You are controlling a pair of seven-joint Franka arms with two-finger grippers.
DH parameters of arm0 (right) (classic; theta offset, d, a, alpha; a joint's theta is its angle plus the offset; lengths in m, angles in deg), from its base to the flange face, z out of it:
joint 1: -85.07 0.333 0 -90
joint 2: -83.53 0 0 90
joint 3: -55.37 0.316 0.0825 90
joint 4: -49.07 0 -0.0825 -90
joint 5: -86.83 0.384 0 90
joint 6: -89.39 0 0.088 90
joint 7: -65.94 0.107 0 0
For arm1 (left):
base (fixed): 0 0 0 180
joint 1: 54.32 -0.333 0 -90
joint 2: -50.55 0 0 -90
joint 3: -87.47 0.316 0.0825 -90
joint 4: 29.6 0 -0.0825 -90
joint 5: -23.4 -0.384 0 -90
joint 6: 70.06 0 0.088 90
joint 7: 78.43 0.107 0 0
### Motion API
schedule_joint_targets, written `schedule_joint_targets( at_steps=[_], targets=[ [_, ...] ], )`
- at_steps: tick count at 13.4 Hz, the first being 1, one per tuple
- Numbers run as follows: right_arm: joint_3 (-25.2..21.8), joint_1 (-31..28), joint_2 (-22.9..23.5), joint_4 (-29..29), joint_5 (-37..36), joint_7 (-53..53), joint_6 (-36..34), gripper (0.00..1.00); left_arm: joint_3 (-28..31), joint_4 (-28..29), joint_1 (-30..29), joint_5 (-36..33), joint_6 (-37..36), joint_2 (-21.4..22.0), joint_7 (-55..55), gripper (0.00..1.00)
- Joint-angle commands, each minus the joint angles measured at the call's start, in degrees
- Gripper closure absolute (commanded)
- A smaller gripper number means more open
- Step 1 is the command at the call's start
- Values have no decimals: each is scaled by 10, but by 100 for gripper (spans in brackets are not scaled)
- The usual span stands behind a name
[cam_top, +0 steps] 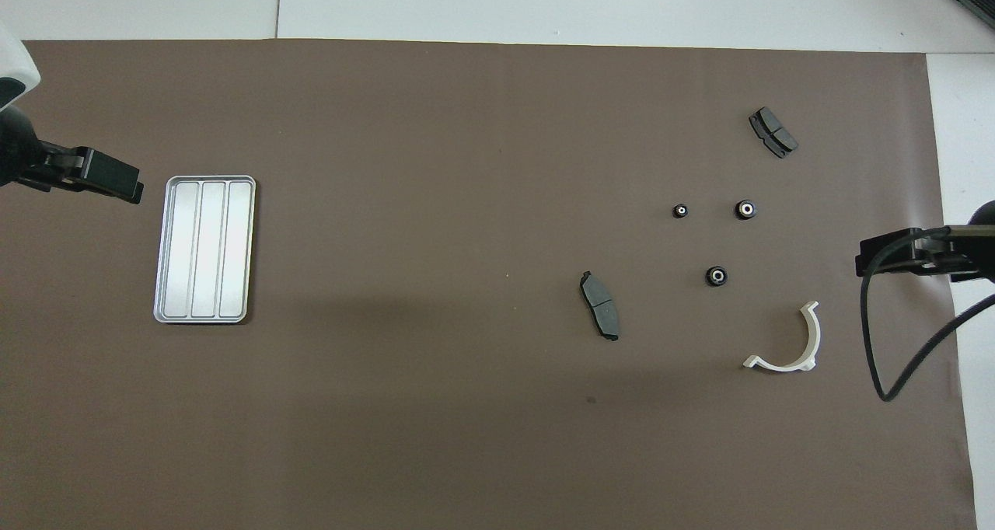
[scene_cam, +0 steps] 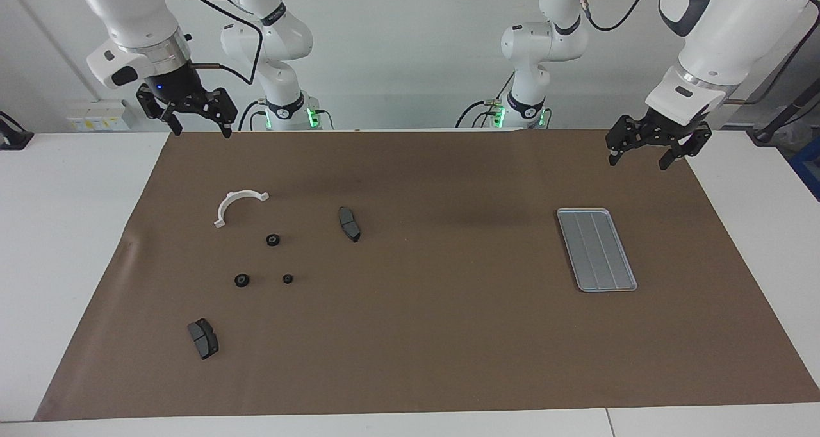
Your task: Place bearing gear from tray to pile
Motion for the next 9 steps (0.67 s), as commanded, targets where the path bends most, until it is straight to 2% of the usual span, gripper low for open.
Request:
schedule_joint_targets(
  at_steps=[1,9],
  targets=[
    [0,-2,-16,-16,-6,-10,-2,0,-4,16,-10,-22,-5,23,10,0],
    [-4,-5,-12,-8,-6,-7,12,0,-4,24,-14,-27,-4,29,19,0]
  ],
)
